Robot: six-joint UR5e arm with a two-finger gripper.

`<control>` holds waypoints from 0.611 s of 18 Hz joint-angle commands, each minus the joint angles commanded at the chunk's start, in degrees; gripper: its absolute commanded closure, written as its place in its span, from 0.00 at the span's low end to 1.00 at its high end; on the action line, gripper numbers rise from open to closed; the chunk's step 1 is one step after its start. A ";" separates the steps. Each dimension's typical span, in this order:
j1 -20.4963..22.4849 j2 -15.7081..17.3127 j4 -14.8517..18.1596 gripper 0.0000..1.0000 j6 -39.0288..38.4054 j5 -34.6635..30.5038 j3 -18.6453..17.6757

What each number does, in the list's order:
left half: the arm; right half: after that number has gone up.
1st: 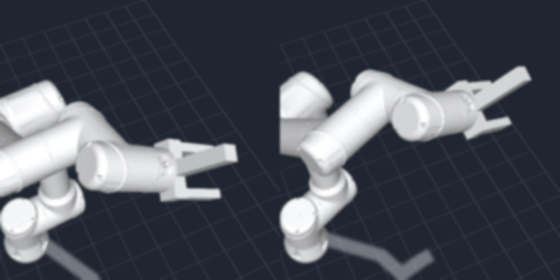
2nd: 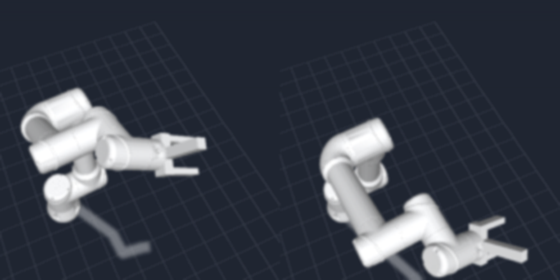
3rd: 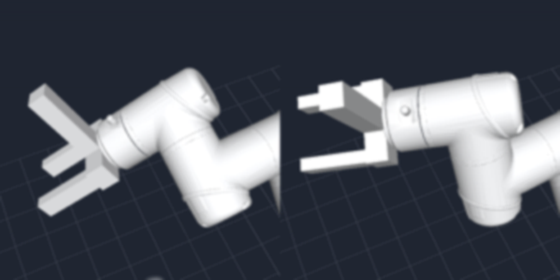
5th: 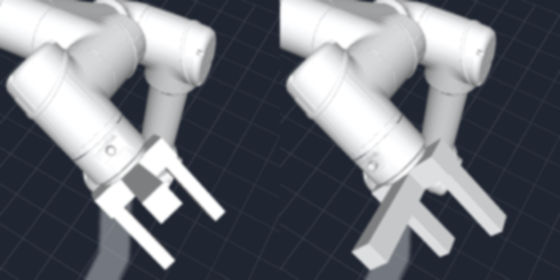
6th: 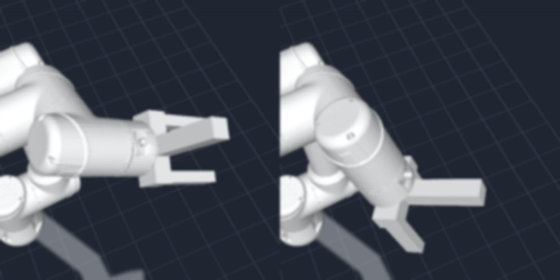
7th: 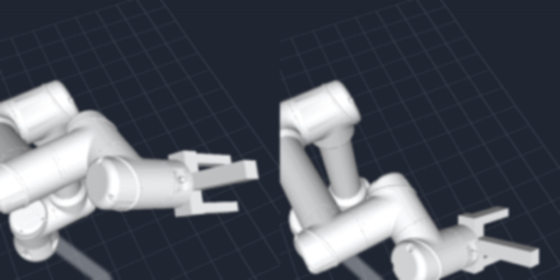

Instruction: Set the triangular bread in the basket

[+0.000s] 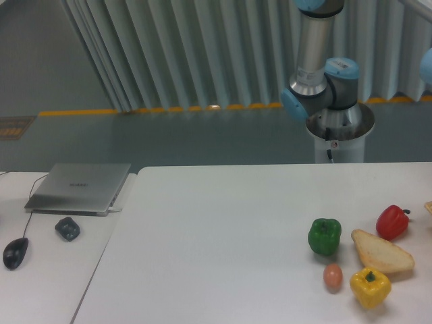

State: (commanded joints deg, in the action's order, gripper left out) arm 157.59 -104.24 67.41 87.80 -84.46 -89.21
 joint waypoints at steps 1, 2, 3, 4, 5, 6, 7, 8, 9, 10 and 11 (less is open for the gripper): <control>-0.09 0.00 0.00 0.00 0.09 0.00 0.00; -0.26 0.00 0.00 0.00 0.09 0.00 -0.35; -0.35 0.09 0.09 0.00 0.00 0.00 -0.44; -1.05 0.09 0.17 0.00 -0.26 0.17 -0.35; -1.75 0.09 0.09 0.00 -0.61 0.17 -0.18; -2.02 0.09 0.09 0.00 -0.70 0.17 0.08; -2.20 0.00 0.09 0.00 -0.70 0.17 0.17; -2.46 -0.17 0.09 0.00 -0.70 0.17 0.17; -2.38 -0.17 0.09 0.00 -0.53 0.35 0.17; -2.20 -0.26 0.09 0.00 -0.44 0.35 -0.61; -2.11 -0.26 0.00 0.00 -0.35 0.35 -1.40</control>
State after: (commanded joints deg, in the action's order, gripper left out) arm 155.48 -104.50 67.41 87.45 -84.11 -90.61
